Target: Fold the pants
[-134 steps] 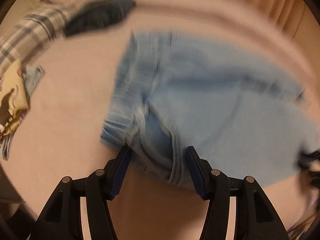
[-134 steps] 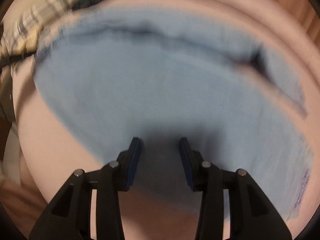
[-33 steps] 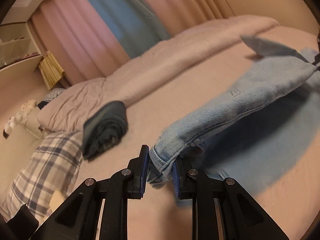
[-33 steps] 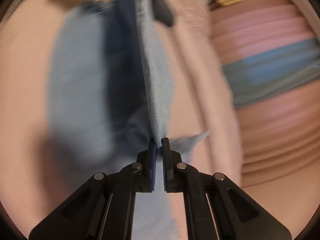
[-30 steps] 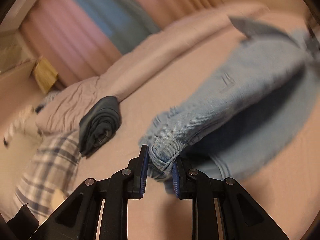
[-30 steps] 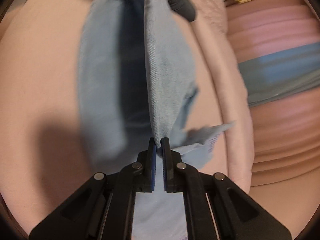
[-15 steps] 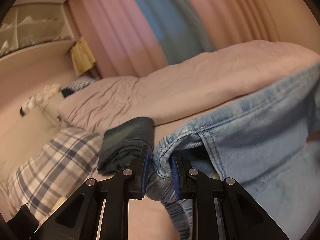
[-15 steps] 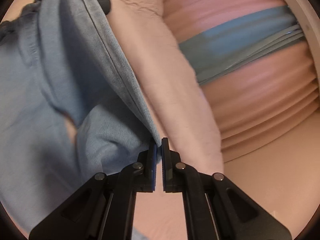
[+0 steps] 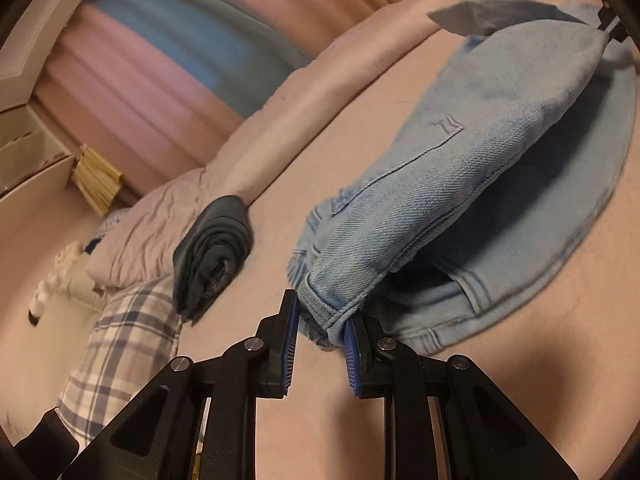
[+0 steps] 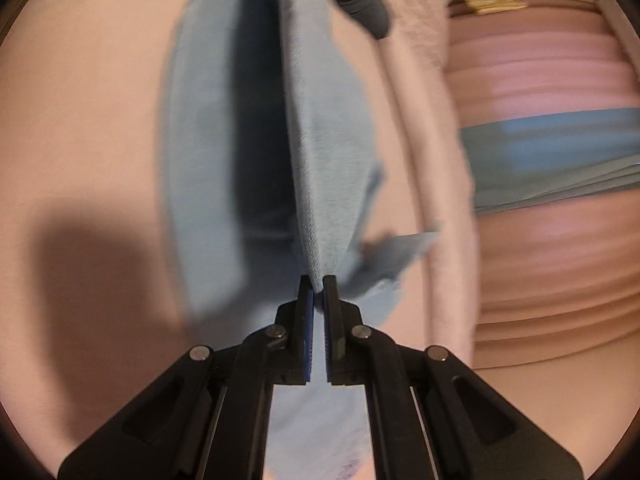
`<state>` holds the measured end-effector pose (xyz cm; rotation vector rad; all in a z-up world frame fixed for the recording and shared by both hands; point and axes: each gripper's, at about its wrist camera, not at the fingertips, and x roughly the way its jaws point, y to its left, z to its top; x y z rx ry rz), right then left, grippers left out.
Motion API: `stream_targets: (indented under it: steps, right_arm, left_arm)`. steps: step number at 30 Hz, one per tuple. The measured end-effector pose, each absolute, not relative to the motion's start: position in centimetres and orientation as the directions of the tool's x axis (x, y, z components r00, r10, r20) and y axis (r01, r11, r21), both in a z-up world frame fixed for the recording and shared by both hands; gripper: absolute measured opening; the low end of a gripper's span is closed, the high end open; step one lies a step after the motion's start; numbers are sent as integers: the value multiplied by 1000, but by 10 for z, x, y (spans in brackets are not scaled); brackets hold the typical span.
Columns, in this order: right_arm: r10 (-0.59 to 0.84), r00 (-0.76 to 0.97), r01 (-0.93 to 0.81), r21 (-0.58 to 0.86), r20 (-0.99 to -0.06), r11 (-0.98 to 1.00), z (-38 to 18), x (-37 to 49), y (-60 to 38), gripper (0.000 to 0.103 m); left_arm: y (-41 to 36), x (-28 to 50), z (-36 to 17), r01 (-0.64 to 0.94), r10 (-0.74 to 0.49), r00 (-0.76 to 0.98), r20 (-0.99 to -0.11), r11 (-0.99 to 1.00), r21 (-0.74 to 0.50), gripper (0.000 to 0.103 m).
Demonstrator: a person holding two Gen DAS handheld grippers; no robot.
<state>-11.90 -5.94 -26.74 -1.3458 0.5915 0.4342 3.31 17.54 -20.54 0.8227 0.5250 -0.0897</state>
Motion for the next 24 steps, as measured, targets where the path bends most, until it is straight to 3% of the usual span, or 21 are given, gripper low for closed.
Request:
stream_targets:
  steps: [7,13,15,16,17,20,23,24]
  right_arm:
    - [-32,730,-669,-723,-683,171,-245,-103,-61,4]
    - [-30,647,-745,-639,-762,191,-272,-104,-65,4]
    - [-24,636,-753,-627,-771,199,-276,-100,-66,5]
    - [-27,614,-765,-603,-789,226,-275,-96,-67,5]
    - [-26,598,-773,-585,-801,244,-273,-92,-68,7]
    - [-12,573,-782,-551,-819,290,-262,-89,-72,9]
    - [42,473,-807,-414,-880,420,-233,-83,-91,33]
    - [94,454,-802,-361,-886,477,-219,-81,-99,33]
  left_arm:
    - [173,17,-207,326,85,862,-499,662,675,23]
    - [168,9,-227,355,103,853,-512,604,714,23]
    - [167,7,-232,381,103,841,-531,584,717,27]
    - [165,6,-233,382,113,839,-532,575,724,32]
    - [164,5,-233,386,124,833,-539,567,727,44]
    - [166,0,-220,396,144,790,-596,622,675,59]
    - [175,-11,-194,348,118,785,-608,728,591,70]
    - [176,-15,-184,321,105,794,-599,764,560,72]
